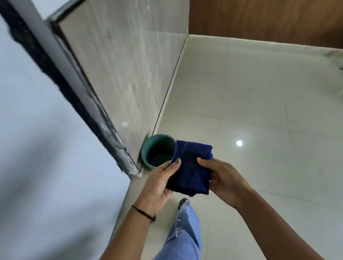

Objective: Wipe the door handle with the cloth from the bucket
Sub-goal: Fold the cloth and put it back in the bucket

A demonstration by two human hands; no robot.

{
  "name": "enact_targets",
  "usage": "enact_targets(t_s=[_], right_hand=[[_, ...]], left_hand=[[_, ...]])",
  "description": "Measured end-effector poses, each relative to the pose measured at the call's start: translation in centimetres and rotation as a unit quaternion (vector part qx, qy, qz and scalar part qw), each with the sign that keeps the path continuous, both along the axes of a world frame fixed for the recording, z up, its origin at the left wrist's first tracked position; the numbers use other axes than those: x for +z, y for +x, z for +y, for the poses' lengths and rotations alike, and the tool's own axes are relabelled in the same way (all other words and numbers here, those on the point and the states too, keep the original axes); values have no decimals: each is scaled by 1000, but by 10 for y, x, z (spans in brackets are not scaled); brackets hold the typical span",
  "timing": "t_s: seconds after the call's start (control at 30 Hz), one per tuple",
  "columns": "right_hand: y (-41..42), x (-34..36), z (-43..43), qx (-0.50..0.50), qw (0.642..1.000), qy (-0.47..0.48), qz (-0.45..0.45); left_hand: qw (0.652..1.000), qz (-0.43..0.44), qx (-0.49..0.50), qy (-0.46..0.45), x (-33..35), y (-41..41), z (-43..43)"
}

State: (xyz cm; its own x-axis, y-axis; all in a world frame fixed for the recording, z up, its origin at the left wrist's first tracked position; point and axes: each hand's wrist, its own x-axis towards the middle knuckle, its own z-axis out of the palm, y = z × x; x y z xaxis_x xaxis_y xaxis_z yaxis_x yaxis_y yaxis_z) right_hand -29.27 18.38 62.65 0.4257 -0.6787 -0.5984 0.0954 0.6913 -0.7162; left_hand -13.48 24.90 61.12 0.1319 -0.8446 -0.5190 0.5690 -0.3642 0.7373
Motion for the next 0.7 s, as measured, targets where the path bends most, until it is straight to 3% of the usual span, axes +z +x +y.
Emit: enact_targets(t_s=[0.17, 0.33, 0.47, 0.7], right_hand=[[13, -27, -111, 109, 991, -23, 74], [29, -58, -195, 233, 959, -33, 157], [50, -94, -256, 334, 920, 0, 203], [122, -222, -358, 440, 871, 22, 216]], left_hand=[[999, 5, 1, 37, -48, 12, -101], [990, 75, 117, 37, -76, 10, -176], [958, 147, 243, 49, -111, 16, -213], [888, 144, 401, 170, -225, 38, -279]])
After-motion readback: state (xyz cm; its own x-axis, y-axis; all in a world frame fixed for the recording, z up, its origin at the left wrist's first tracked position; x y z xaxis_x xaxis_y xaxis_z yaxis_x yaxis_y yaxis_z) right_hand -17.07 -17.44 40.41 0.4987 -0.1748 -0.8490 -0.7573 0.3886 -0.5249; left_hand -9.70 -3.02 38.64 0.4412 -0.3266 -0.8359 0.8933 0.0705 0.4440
